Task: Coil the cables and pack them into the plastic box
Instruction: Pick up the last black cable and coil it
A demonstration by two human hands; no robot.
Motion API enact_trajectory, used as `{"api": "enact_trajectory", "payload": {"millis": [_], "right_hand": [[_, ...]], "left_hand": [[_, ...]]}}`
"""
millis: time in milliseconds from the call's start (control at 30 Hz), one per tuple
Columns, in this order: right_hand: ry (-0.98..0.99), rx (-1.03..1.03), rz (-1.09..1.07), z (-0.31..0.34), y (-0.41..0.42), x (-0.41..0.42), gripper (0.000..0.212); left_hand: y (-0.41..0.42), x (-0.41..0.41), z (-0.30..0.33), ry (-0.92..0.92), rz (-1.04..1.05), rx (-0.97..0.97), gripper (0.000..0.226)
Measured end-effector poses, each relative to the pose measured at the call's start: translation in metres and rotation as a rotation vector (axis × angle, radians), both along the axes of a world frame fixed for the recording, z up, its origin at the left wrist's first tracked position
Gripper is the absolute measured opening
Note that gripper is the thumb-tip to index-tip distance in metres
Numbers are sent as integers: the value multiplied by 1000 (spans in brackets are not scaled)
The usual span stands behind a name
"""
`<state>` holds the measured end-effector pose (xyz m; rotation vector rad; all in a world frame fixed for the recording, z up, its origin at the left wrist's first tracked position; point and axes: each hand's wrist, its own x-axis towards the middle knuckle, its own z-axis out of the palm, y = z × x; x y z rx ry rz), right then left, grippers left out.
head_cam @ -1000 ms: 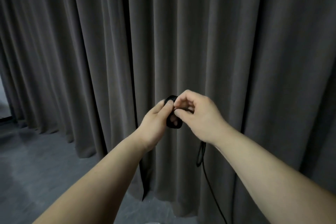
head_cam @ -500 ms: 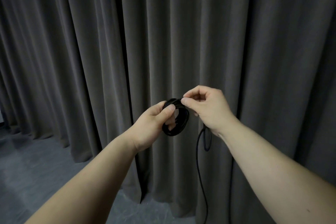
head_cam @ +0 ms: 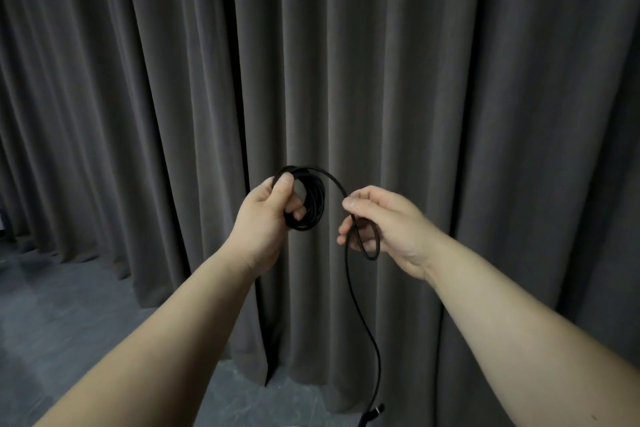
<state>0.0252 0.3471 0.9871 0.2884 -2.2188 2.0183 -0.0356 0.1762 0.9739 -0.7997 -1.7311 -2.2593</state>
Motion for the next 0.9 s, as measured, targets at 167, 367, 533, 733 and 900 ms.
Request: {"api": "enact_trajectory", "payload": {"millis": [167, 367, 533, 733, 900], "right_hand": [[-65, -252, 64, -1, -5, 0, 45], [26, -537, -108, 9, -19, -9, 18], [-16, -502, -272, 4, -40, -20, 18], [-48, -456, -317, -8, -63, -31, 22], [78, -339, -345, -15, -83, -48, 27]], "left_hand": [[-4, -7, -5, -28, 134, 19, 31], [-16, -18, -10, -93, 313, -15, 34], [-28, -23, -4, -122, 391, 22, 35], [-52, -41, -7, -241, 484, 97, 33], [-70, -60, -18, -274, 505, 65, 31]]}}
